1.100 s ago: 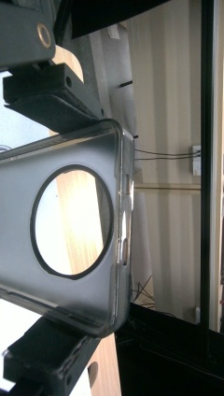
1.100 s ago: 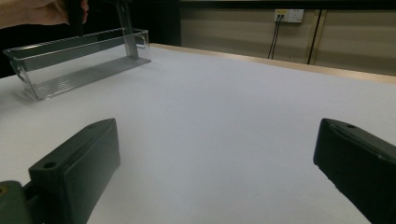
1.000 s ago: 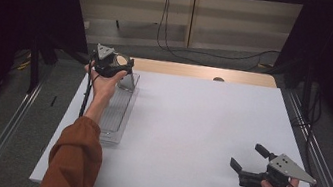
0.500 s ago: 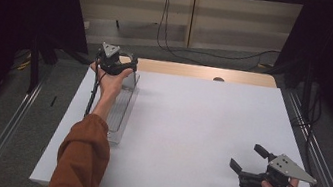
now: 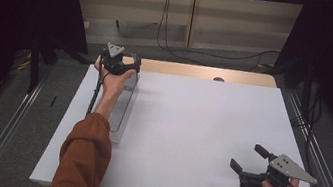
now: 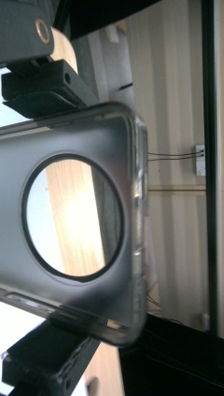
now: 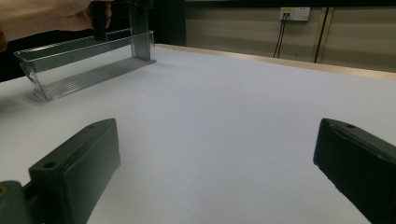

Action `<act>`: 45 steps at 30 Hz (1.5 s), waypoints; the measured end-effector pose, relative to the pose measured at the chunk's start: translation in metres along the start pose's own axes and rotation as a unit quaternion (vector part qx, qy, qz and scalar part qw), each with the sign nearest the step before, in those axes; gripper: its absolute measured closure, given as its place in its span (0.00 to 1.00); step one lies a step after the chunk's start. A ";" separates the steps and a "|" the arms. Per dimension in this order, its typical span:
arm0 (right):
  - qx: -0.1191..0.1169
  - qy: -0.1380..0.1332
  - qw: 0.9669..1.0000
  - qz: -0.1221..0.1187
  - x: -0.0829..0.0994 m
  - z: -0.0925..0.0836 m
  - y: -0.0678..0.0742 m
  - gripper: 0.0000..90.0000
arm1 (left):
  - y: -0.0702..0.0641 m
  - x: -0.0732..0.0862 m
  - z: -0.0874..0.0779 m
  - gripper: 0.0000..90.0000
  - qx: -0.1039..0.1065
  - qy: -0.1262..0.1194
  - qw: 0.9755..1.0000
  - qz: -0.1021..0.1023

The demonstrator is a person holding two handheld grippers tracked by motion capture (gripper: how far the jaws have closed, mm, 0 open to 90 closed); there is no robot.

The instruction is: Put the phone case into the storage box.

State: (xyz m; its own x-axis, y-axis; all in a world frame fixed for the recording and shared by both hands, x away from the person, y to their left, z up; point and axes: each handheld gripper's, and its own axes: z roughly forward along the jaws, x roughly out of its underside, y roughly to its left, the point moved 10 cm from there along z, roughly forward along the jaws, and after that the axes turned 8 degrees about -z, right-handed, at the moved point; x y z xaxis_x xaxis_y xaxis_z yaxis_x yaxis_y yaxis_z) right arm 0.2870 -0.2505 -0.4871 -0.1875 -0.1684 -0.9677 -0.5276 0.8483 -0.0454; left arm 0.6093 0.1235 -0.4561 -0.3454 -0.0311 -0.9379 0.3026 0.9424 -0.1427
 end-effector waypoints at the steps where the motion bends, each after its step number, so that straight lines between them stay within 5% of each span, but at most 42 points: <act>1: 0.000 0.001 1.000 0.000 0.000 0.000 0.000 0.00 | 0.000 0.001 0.001 0.11 0.001 0.001 1.000 -0.010; 12: -0.003 0.002 1.000 -0.003 0.001 0.000 0.001 0.00 | 0.004 0.002 0.000 0.01 0.011 0.005 1.000 -0.020; 33: -0.012 0.003 1.000 -0.005 0.001 0.001 0.005 0.00 | 0.007 0.007 -0.004 0.02 0.018 0.028 0.999 -0.014; 45: -0.014 0.003 1.000 -0.005 0.001 0.003 0.006 0.00 | 0.010 0.009 -0.013 0.01 0.022 0.021 0.999 -0.018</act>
State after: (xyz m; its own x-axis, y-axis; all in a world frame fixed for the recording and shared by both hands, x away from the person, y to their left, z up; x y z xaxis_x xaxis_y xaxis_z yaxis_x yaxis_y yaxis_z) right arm 0.2857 -0.2444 -0.4894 -0.1881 -0.1800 -0.9655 -0.5524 0.8322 -0.0475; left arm 0.5974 0.1367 -0.4613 -0.3929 -0.0508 -0.9182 0.3279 0.9251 -0.1915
